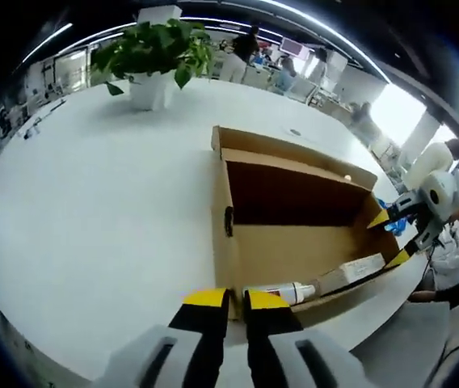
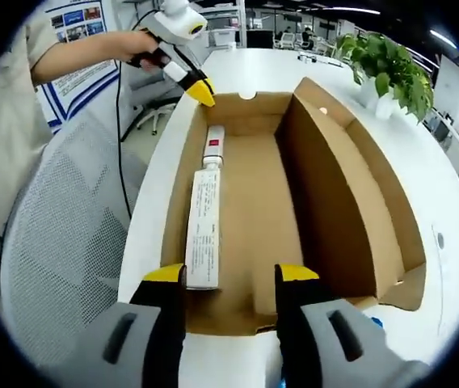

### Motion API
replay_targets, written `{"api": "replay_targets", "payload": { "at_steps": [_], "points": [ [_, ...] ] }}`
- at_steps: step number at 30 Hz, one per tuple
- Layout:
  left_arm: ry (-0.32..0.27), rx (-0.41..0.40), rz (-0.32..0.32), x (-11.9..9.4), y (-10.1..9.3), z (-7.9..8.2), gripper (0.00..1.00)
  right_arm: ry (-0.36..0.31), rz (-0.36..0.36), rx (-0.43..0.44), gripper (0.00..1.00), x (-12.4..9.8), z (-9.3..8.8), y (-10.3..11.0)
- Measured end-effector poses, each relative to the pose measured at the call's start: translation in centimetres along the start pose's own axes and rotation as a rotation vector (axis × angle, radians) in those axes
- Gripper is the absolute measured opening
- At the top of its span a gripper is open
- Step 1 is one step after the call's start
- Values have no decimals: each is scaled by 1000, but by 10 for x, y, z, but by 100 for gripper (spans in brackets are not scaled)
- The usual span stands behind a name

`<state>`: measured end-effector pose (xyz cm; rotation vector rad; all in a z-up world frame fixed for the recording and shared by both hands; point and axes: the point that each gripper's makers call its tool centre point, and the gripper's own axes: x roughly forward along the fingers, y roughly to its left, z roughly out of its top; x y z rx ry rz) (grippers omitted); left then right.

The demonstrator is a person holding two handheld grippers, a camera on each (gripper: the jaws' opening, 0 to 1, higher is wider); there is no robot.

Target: Operate the shoe box by opening the lid, removing the specified soft item, and placing it in the target area until the item is outside and the box remains undamaged.

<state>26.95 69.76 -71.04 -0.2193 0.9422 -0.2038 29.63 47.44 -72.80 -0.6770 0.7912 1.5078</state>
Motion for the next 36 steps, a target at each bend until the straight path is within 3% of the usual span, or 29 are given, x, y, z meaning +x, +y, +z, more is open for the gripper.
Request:
{"api": "replay_targets", "payload": {
  "at_steps": [10, 16, 26, 29, 36],
  "points": [
    [-9, -20, 2, 0, -2, -1, 7, -55, 36, 23, 30, 4, 17, 2],
    [-7, -24, 1, 0, -2, -1, 7, -65, 90, 49, 34, 11, 22, 14],
    [1, -32, -5, 1, -2, -2, 7, -15, 88, 64, 28, 25, 17, 15],
    [-1, -34, -6, 1, -2, -2, 7, 12, 71, 83, 17, 28, 13, 15],
    [-8, -49, -7, 1, -1, -2, 7, 26, 59, 80, 16, 27, 12, 17]
  ]
}}
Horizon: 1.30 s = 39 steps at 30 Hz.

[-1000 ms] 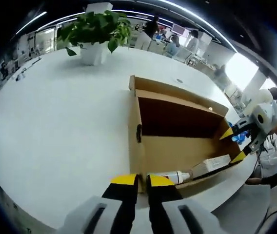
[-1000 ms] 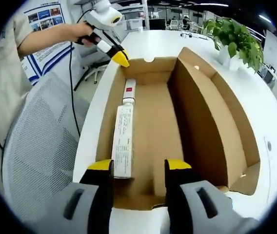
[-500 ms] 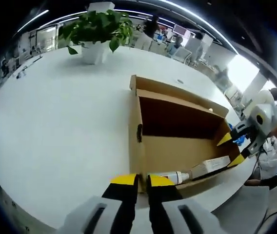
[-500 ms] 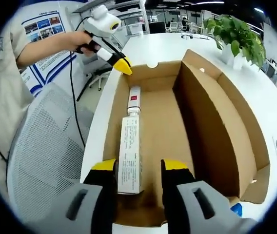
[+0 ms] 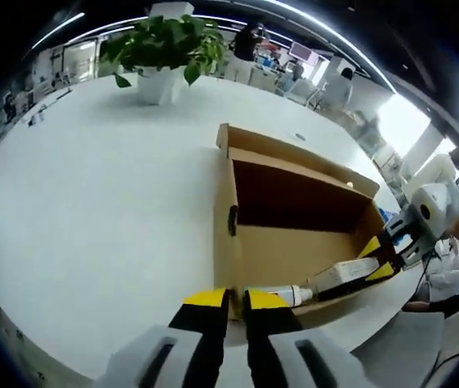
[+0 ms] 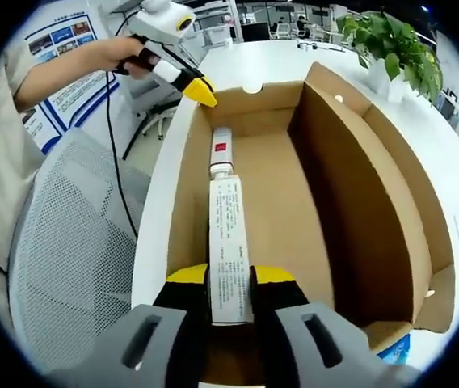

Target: Operate the shoe box by opening the lid, removing the specified soft item, and placing it in the target area until the item is outside and the box remains undamaged.

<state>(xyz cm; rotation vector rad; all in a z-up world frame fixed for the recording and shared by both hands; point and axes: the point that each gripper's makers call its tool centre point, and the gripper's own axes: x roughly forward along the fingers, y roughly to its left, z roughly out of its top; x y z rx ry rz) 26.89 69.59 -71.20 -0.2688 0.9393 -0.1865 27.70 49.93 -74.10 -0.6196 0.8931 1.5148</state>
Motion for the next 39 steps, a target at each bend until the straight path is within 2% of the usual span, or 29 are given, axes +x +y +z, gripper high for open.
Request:
{"api": "replay_targets", "payload": {
  "at_steps": [8, 15, 22, 31, 33, 39],
  "points": [
    [5, 4, 4, -1, 0, 0, 7, -4, -42, -33, 16, -9, 0, 1],
    [2, -2, 4, -1, -1, -1, 7, -46, -90, -28, 16, -26, 10, -4],
    [4, -4, 2, -1, -1, -1, 7, -72, -125, -41, 16, -50, 16, -4],
    [10, -1, 6, 0, 0, 0, 7, -108, -170, -56, 16, -91, 22, -5],
    [12, 2, 7, 0, 0, 0, 7, -139, -178, -49, 16, -100, 27, -6],
    [18, 7, 9, 1, 0, 0, 7, -164, -212, -73, 16, -122, 33, -8]
  ]
}}
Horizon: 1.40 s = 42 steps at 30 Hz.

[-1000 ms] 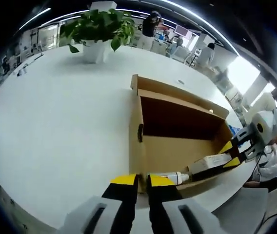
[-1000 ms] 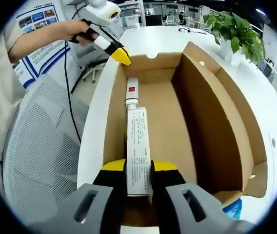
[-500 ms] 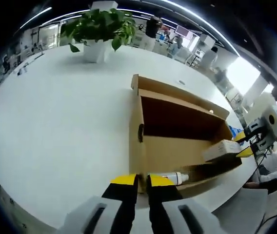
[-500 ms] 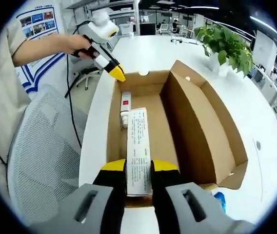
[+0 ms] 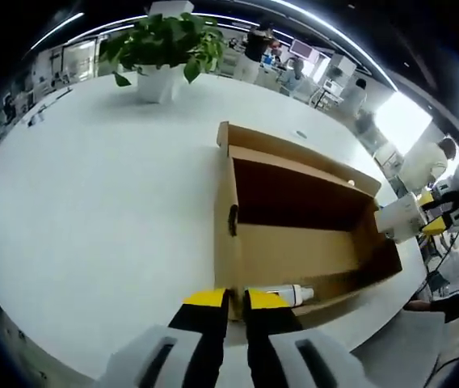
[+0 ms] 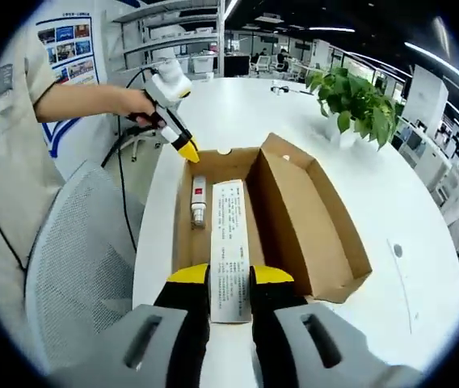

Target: Operate the shoe box by opening the lid, removing the specified soft item, and placing it in the target area until the item is outside and the box remains undamaged.

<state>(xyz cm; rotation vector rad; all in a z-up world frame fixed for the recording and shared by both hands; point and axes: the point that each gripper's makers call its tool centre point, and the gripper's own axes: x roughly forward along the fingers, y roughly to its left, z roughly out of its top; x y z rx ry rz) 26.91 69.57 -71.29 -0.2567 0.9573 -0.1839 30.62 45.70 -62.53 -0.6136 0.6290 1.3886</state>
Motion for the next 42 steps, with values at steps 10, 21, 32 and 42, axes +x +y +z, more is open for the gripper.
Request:
{"api": "replay_targets", "payload": {
  "at_steps": [10, 21, 32, 42],
  "points": [
    [1, -3, -2, 0, 0, -2, 7, 0, -33, -41, 16, -31, -5, -8],
    [2, -11, -6, 1, -1, -3, 8, 30, -71, -76, 16, -66, -20, -27],
    [7, -16, -10, 1, -1, -4, 8, 56, -103, -97, 16, -93, -31, -51],
    [12, -20, -11, 1, -1, -3, 8, 111, -126, -115, 16, -113, -56, -78]
  ]
}}
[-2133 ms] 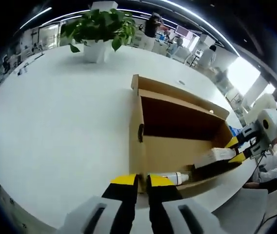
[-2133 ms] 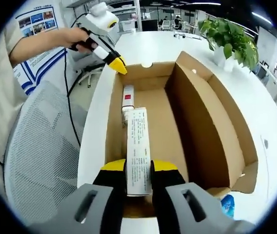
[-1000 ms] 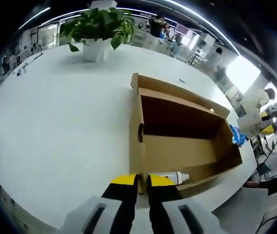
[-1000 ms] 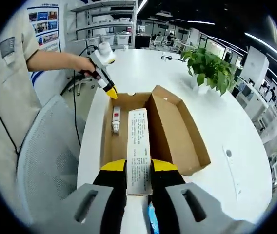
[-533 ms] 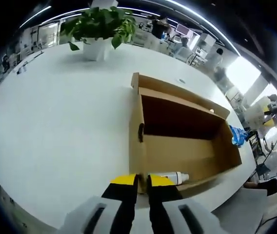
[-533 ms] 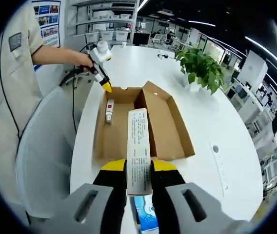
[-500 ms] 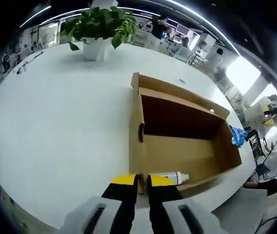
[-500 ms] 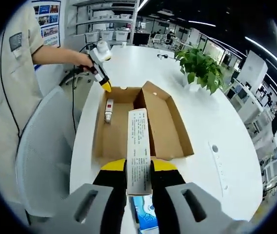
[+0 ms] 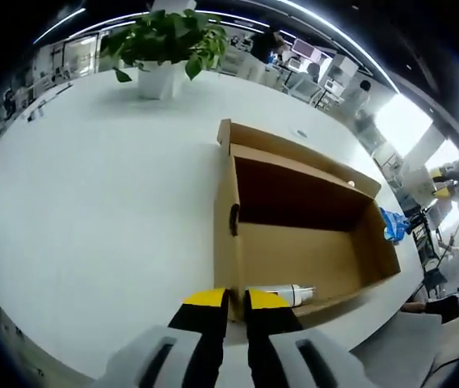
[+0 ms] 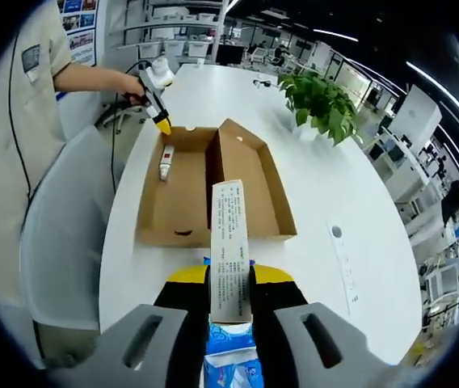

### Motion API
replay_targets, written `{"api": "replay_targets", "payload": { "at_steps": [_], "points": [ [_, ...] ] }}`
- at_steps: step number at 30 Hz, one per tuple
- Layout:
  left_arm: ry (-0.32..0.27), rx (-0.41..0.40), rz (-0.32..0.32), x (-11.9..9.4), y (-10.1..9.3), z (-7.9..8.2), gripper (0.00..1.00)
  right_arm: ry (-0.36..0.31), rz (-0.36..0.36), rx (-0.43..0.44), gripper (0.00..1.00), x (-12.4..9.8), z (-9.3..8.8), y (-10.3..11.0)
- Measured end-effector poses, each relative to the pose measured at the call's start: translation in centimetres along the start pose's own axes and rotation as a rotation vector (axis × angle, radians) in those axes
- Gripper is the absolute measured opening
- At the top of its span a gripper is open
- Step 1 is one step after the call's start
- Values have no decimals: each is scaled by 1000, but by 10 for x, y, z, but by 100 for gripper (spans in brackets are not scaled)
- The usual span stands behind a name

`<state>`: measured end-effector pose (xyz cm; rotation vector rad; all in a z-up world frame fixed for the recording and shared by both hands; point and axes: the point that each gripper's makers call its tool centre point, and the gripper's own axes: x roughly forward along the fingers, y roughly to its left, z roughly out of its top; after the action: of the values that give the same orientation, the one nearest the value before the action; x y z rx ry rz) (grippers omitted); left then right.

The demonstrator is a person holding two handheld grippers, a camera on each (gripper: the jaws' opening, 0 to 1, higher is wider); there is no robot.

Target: Operate the shoe box by opening the lid, removing the specified soft item, and placing it in the target area until the item is outside and the box remains undamaged.

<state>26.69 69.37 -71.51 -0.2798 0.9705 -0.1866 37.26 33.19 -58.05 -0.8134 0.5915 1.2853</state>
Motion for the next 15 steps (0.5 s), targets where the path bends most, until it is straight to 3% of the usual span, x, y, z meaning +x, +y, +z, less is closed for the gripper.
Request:
{"api": "replay_targets", "payload": {
  "at_steps": [7, 15],
  "points": [
    [2, -7, -1, 0, -1, 0, 8, 39, -25, 17, 16, -8, -26, -23],
    [4, -16, -2, 1, -1, 1, 8, 122, -22, 26, 16, -9, -68, -39]
  ]
}}
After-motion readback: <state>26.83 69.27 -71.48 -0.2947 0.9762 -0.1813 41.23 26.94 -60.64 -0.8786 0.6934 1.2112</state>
